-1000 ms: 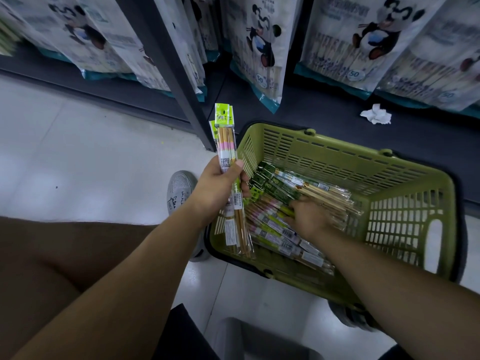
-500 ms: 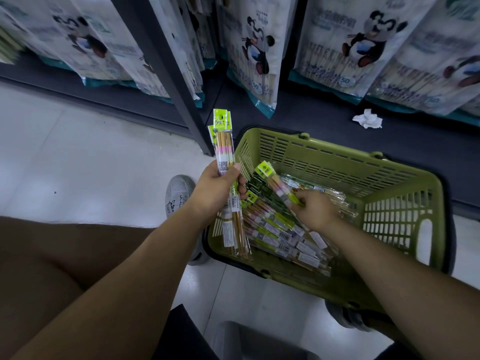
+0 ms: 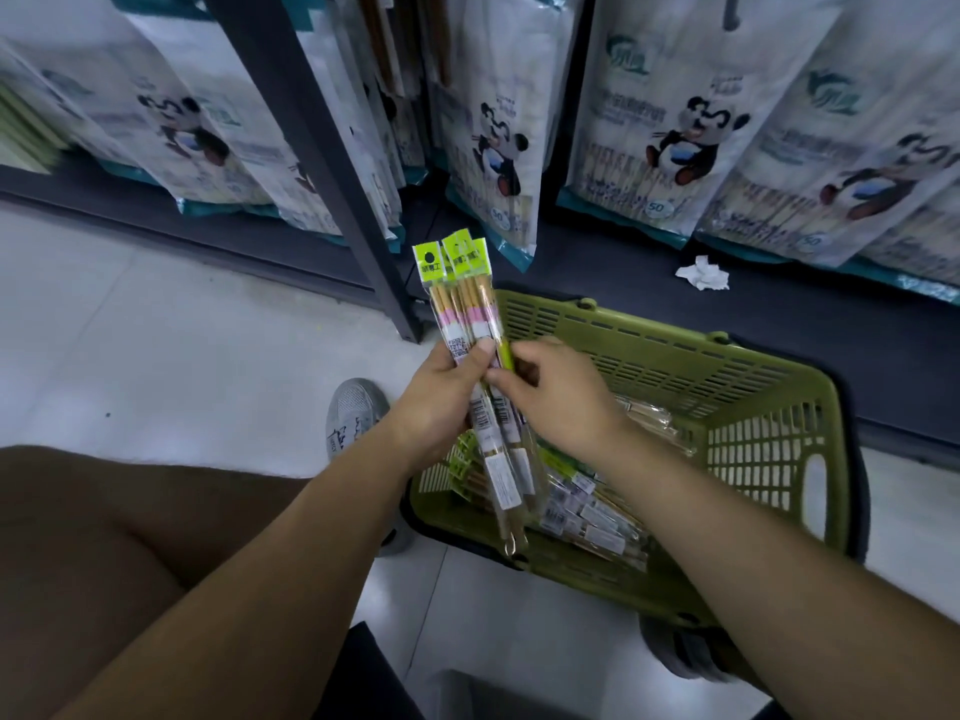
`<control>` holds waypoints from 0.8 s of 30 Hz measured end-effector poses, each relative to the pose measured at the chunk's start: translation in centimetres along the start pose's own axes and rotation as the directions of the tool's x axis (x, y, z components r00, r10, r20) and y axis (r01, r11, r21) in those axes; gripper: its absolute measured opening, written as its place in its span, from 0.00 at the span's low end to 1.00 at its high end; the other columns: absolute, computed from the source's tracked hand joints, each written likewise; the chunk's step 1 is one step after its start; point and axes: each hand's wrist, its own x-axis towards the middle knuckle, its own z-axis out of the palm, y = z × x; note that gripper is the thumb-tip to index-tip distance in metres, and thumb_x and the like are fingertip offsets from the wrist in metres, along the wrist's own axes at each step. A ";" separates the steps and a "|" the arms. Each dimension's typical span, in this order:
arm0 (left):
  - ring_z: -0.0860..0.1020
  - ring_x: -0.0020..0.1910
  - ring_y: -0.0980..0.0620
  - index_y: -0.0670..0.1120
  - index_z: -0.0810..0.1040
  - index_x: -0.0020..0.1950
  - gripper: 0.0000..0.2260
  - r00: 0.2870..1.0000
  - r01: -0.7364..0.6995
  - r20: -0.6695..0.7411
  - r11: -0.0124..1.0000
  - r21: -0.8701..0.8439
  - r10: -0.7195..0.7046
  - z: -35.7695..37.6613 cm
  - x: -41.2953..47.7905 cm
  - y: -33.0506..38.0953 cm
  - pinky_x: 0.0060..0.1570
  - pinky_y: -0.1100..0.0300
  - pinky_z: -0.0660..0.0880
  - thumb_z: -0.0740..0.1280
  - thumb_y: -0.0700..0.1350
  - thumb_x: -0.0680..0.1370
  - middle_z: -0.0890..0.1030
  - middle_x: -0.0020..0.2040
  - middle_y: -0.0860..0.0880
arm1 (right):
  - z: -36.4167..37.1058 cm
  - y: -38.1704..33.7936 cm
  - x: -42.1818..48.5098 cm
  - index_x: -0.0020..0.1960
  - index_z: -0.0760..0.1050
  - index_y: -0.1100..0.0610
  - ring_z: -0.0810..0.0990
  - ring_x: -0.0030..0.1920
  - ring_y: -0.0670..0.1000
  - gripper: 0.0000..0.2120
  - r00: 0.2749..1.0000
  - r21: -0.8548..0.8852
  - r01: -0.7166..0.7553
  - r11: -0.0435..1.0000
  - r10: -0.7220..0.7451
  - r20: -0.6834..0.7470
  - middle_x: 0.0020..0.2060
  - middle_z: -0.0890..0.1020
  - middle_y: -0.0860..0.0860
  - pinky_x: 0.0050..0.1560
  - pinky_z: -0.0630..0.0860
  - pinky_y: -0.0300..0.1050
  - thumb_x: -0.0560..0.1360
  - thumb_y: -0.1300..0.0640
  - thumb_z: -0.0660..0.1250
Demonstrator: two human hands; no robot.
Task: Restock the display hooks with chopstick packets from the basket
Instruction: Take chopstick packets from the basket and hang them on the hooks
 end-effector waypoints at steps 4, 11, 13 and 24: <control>0.84 0.50 0.48 0.42 0.72 0.70 0.15 0.999 0.011 0.029 1.000 0.013 -0.012 -0.4 -0.1 0.0 0.48 0.52 0.81 0.61 0.47 0.85 0.86 0.48 0.49 | 0.0 -0.2 -0.4 0.56 0.78 0.52 0.66 0.53 0.53 0.20 0.997 -0.373 0.055 0.926 -0.073 -0.036 0.46 0.67 0.51 0.48 0.70 0.50 0.81 0.37 0.58; 0.83 0.45 0.43 0.36 0.73 0.65 0.16 1.000 -0.021 -0.012 0.998 0.067 0.022 -1.3 0.4 0.3 0.51 0.44 0.83 0.64 0.46 0.84 0.80 0.50 0.38 | 0.3 1.8 0.5 0.70 0.74 0.46 0.72 0.59 0.50 0.32 0.989 -0.049 -0.076 0.996 0.082 0.125 0.54 0.76 0.47 0.53 0.70 0.47 0.77 0.28 0.51; 0.84 0.37 0.45 0.36 0.71 0.64 0.16 0.997 -0.027 -0.073 0.996 0.085 0.033 -2.1 0.6 0.6 0.41 0.48 0.83 0.65 0.48 0.84 0.76 0.48 0.37 | 0.7 4.1 0.8 0.63 0.79 0.49 0.79 0.56 0.48 0.21 0.983 0.119 -0.179 0.977 0.172 0.065 0.55 0.82 0.45 0.50 0.72 0.43 0.80 0.36 0.62; 0.86 0.33 0.46 0.49 0.79 0.59 0.13 0.983 0.007 -0.180 0.972 0.233 0.036 -3.3 -0.2 -1.0 0.30 0.59 0.81 0.72 0.54 0.80 0.85 0.46 0.38 | 6.2 14.8 -3.2 0.66 0.76 0.54 0.79 0.58 0.55 0.20 0.873 -0.369 -0.292 0.883 0.403 0.274 0.62 0.80 0.54 0.55 0.77 0.47 0.77 0.48 0.72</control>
